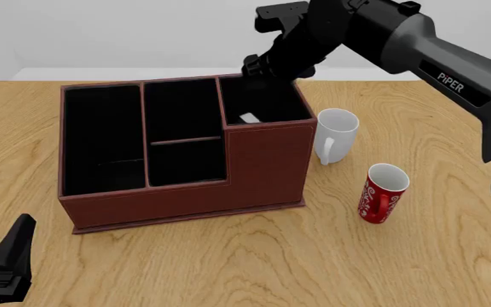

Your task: Pick up the book and place it in the right compartment of the caddy.

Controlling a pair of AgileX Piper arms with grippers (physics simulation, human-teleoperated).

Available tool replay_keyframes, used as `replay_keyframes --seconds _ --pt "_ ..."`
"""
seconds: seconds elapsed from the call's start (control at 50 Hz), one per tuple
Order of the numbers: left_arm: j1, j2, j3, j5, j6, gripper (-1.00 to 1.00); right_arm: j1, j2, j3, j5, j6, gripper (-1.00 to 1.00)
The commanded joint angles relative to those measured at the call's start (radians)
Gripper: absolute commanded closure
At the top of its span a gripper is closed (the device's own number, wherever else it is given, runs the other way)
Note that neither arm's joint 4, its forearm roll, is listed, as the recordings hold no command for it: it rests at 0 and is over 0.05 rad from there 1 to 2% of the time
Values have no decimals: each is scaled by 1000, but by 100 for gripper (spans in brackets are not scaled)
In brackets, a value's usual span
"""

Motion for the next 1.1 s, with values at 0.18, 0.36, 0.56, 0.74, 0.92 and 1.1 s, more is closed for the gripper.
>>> replay_keyframes --seconds 0.18,0.36,0.56,0.74,0.92,1.1 --pt "0 0 0 0 0 -100 -11 -218 270 -157 -65 -100" --pt "0 0 0 0 0 -100 -9 -459 579 -359 -208 -100" --pt "0 0 0 0 0 -100 63 -696 823 -506 -247 -100" --pt "0 0 0 0 0 -100 98 -898 977 -612 -334 -100" --pt "0 0 0 0 0 -100 138 -1083 1122 -668 -338 -100" --pt "0 0 0 0 0 -100 159 -1347 1263 -701 -353 -100"
